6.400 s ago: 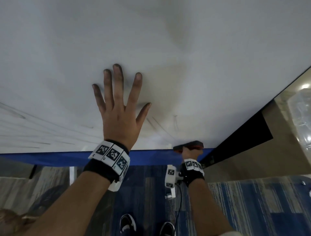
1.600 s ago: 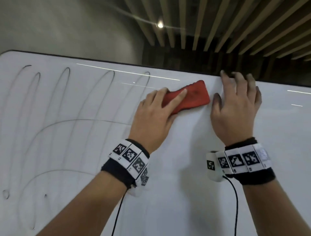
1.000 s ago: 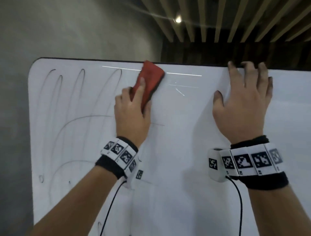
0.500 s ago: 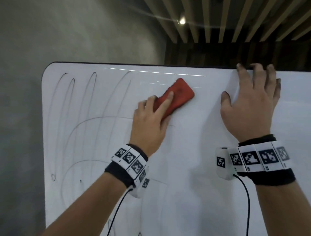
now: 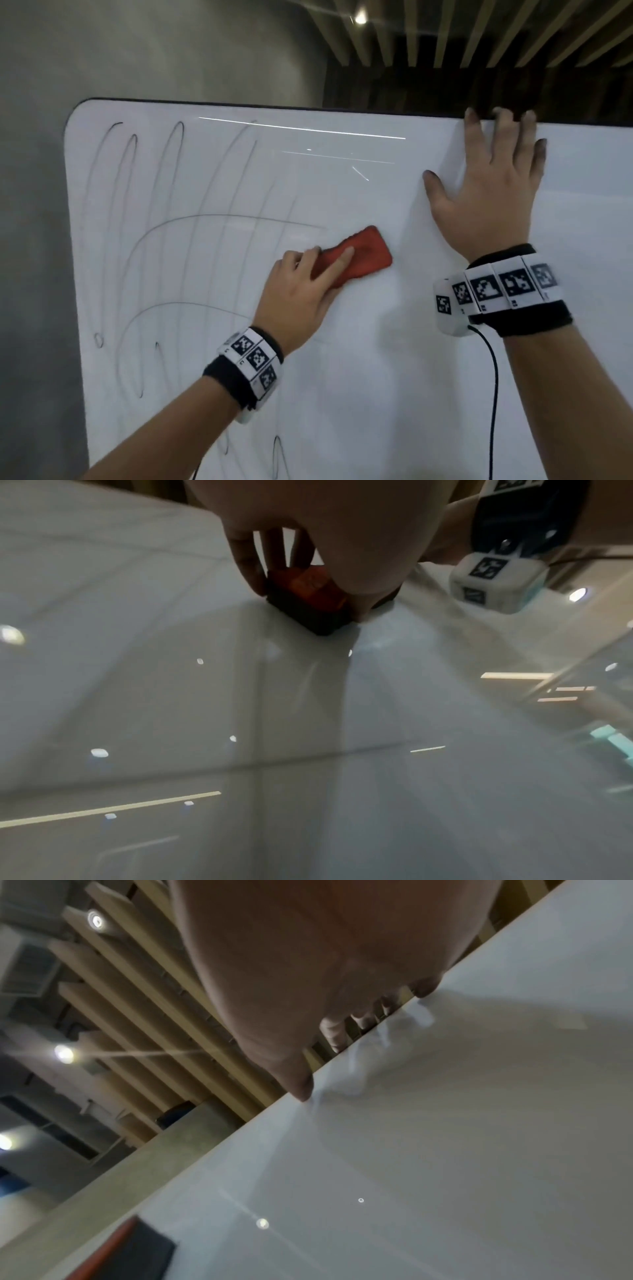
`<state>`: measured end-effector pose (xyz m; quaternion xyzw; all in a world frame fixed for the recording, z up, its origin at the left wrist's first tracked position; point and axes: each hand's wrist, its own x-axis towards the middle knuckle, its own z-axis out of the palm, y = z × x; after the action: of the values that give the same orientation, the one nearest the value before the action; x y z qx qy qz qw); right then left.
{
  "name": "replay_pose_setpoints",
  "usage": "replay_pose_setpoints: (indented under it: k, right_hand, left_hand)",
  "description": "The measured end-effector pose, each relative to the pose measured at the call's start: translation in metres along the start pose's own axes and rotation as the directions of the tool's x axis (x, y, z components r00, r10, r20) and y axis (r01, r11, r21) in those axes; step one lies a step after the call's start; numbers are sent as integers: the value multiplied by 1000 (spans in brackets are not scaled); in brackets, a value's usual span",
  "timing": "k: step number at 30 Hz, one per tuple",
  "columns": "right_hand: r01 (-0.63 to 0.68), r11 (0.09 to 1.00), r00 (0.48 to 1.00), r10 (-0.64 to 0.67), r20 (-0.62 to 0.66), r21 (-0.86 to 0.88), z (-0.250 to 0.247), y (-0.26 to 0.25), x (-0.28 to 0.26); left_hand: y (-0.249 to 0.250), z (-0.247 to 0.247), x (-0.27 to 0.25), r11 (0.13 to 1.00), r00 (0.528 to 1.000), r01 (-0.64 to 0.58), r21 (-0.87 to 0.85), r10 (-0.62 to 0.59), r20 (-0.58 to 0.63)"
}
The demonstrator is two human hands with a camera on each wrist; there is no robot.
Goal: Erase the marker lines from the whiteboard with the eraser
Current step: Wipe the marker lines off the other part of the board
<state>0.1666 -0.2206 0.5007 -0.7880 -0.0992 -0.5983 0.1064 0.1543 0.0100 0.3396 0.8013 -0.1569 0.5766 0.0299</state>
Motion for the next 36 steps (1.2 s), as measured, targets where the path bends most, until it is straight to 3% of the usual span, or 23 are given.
replay_pose_setpoints:
  k: [3, 6, 7, 8, 9, 10, 11, 12, 14, 16, 18, 20, 21, 23, 25, 26, 27, 29, 30, 31, 32, 34, 36]
  right_hand:
    - [55, 997, 997, -53, 53, -50, -1, 3, -5]
    - [100, 993, 991, -93, 100, -70, -2, 7, -16]
    - [111, 991, 988, -103, 114, -72, -3, 8, -21]
    - [120, 990, 986, -110, 124, -71, -3, 9, -27]
    - [125, 990, 985, -116, 131, -66, -2, 10, -32]
    - [129, 990, 984, -120, 135, -59, -2, 10, -37]
    - [130, 990, 983, -122, 136, -54, -1, 11, -41]
    - [130, 990, 984, -123, 132, -50, 1, 11, -44]
    - [131, 990, 984, -125, 124, -45, 2, 11, -50]
    - [128, 991, 985, -123, 124, -34, 2, 11, -52]
    - [128, 991, 984, -123, 129, -32, 2, 12, -54]
    - [128, 991, 985, -123, 124, -32, 1, 12, -57]
    - [122, 992, 985, -118, 122, -29, 1, 12, -59]
    - [101, 995, 987, -98, 126, -22, 1, 8, -61]
    - [64, 998, 990, -62, 129, -12, 0, 0, -64]
    - [38, 999, 990, -37, 136, -6, 0, -6, -65]
    - [12, 1000, 989, -11, 148, -1, -1, -13, -64]
    - [12, 1000, 984, -11, 176, -3, -1, -32, -63]
    - [54, 998, 981, -50, 186, -15, 0, -42, -61]
    - [111, 993, 975, -103, 197, -30, 3, -52, -59]
    - [163, 986, 966, -152, 210, -37, 6, -62, -57]
    - [200, 980, 951, -188, 246, -21, 12, -77, -53]
    - [173, 985, 945, -167, 282, 4, 20, -85, -52]
  left_hand:
    - [-32, -11, 25, 965, 961, 262, -4, -261, -93]
    - [-53, -18, 52, 807, 797, 585, -85, -591, -128]
    - [-53, -17, 55, 758, 747, 644, -108, -653, -124]
    - [-45, -15, 55, 742, 731, 659, -119, -670, -127]
    - [-31, -12, 50, 775, 764, 621, -119, -632, -131]
    - [-11, -7, 39, 848, 840, 518, -115, -529, -121]
    - [10, -1, 22, 929, 928, 357, -95, -364, -83]
    - [28, 5, 2, 984, 986, 164, -63, -166, -26]
    - [37, 10, -25, 994, 993, -105, -7, 106, 58]
    - [17, 6, -18, 983, 982, -179, 31, 177, 62]
    - [-13, -5, 7, 996, 997, -75, 48, 75, 4]
    - [-53, -22, 37, 982, 980, 188, 28, -186, -63]
    - [-72, -32, 50, 943, 940, 332, 21, -329, -86]
    - [-105, -45, 74, 813, 810, 582, -3, -580, -84]
    - [-115, -48, 88, 683, 681, 730, -29, -730, -50]
    - [-107, -46, 91, 684, 682, 729, -22, -729, -56]
    - [-94, -43, 89, 738, 735, 675, -16, -674, -77]
    - [-65, -35, 75, 894, 892, 447, 22, -444, -82]
    - [-60, -31, 68, 942, 943, 330, 57, -326, -69]
    - [-63, -31, 65, 961, 965, 260, 89, -256, -62]
    - [-74, -33, 67, 962, 967, 251, 106, -244, -72]
    - [-103, -40, 77, 909, 909, 409, 74, -399, -119]
    - [-134, -47, 87, 756, 753, 655, 12, -650, -103]
